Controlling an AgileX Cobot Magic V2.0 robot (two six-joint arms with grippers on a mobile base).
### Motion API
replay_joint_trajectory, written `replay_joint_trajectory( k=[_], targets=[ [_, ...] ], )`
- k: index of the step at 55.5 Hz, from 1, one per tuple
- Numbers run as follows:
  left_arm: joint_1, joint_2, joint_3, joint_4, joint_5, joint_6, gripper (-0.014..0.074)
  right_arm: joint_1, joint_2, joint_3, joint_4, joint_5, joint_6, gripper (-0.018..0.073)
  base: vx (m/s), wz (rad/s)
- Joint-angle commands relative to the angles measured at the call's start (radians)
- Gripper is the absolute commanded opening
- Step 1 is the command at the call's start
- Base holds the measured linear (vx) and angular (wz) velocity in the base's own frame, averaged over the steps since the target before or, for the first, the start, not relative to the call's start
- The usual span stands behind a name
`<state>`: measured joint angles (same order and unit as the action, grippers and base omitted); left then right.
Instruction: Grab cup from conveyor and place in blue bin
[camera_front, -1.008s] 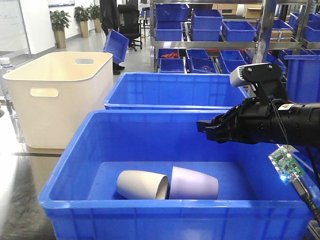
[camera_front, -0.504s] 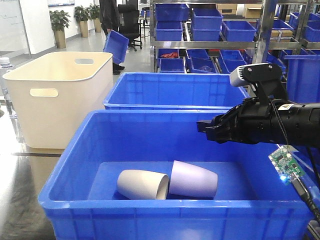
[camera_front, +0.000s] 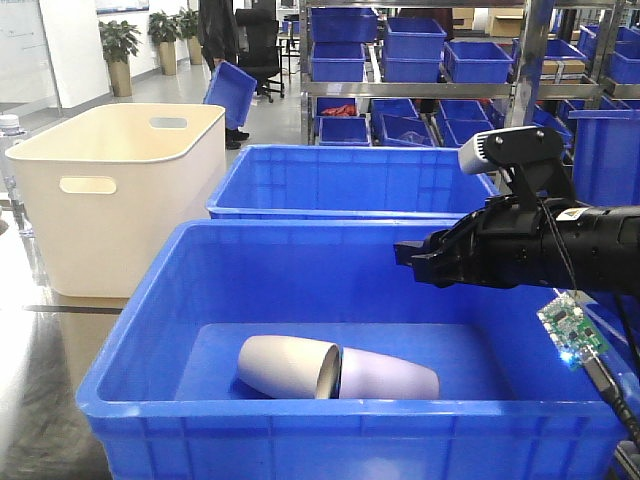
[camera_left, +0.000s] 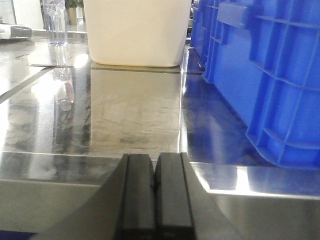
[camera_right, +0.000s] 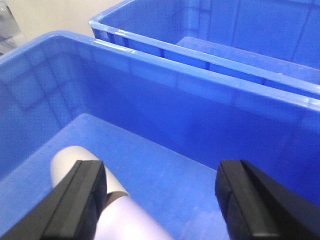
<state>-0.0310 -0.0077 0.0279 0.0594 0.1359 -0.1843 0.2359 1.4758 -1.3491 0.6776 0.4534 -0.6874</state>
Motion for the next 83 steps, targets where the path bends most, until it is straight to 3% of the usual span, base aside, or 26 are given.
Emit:
replay_joint_trajectory(
  k=[1,9,20,29,36,49,55,60,69,76,83],
  targets=[
    [0.001,-0.017,0.011,-0.001,-0.081,-0.008,-0.0007,-0.003,-0.034,-0.036,-0.034,-0.083,-0.018,0.0529,0.00,0.00],
    [0.001,-0.017,0.011,-0.001,-0.081,-0.008,-0.0007,0.029,-0.067,-0.036,-0.072,-0.084,-0.018,0.0529,0.00,0.00],
    [0.001,-0.017,0.011,-0.001,-0.081,-0.008,-0.0007,0.210,-0.208,0.024,-0.075,-0.211,-0.036,0.0503,0.00,0.00],
    [0.001,-0.017,0.011,-0.001,-0.081,-0.008,-0.0007,0.336,-0.390,0.181,-0.077,-0.259,-0.019,0.0401,0.00,0.00],
    [0.001,-0.017,0.011,-0.001,-0.081,-0.008,-0.0007,0.361,-0.569,0.341,-0.103,-0.219,0.058,0.0277,0.00,0.00],
    [0.001,-0.017,0.011,-0.001,-0.081,-0.008,-0.0007,0.255,-0.914,0.632,-0.358,-0.200,0.348,0.0072,0.00,0.00],
    [0.001,-0.017,0.011,-0.001,-0.081,-0.008,-0.0007,0.162,-1.056,0.750,-0.519,-0.229,0.500,0.0015,0.00,0.00],
    [0.001,-0.017,0.011,-0.001,-0.081,-0.008,-0.0007,0.045,-1.170,0.855,-0.651,-0.270,0.565,-0.0013,0.00,0.00],
    [0.001,-0.017,0.011,-0.001,-0.081,-0.008,-0.0007,-0.142,-1.330,1.065,-0.665,-0.357,0.607,-0.0013,0.00,0.00],
    [0.001,-0.017,0.011,-0.001,-0.081,-0.008,-0.0007,-0.227,-1.444,1.215,-0.665,-0.379,0.630,-0.0012,0.00,0.00],
    [0.001,-0.017,0.011,-0.001,-0.081,-0.008,-0.0007,-0.290,-1.496,1.353,-0.678,-0.460,0.783,-0.0011,0.00,0.00]
  ],
)
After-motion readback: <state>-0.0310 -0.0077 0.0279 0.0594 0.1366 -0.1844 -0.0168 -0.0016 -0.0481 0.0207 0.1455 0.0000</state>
